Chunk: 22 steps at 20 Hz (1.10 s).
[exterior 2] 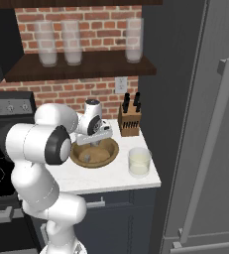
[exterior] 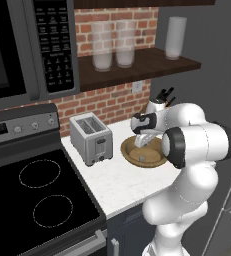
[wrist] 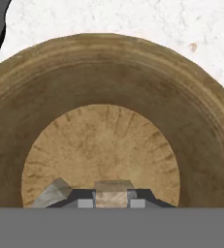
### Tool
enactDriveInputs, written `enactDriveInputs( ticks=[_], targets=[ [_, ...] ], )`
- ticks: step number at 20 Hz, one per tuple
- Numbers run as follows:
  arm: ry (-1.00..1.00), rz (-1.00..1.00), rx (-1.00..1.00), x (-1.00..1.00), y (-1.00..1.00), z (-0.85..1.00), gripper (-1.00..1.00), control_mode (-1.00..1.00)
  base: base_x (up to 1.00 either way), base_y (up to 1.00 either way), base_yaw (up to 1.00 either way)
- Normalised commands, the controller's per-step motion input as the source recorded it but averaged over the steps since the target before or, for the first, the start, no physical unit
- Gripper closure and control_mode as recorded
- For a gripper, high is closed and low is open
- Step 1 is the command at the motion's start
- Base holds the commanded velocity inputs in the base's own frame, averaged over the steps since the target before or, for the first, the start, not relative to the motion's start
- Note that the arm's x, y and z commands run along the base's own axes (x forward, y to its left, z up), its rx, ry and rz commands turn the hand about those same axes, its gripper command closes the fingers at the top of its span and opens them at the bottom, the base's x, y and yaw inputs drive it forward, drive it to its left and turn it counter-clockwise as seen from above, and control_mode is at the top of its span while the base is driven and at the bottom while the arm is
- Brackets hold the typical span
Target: Grab a lemon wedge from the fridge and one ice cube from the ice bowl, and put them in the glass of lemonade.
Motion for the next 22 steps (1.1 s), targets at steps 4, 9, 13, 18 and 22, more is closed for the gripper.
enactDriveInputs(
  ticks=[4,9,13,18,22],
  targets=[
    [-0.16,0.06,0.03,-0.28,0.1,0.51,1.0,-1.0,0.0,0.0,0.0],
    [-0.16,0.03,0.03,-0.27,0.0,0.17,1.0,-1.0,0.0,0.0,0.0],
    [-0.12,0.01,0.02,-0.16,0.0,0.03,1.0,-1.0,0.0,0.0,0.0],
    [-0.1,0.03,0.03,-0.11,0.0,0.06,1.0,-1.0,0.0,0.0,0.0],
    [-0.09,0.07,0.02,-0.02,0.0,0.11,1.0,-1.0,0.0,0.0,0.0]
  ],
)
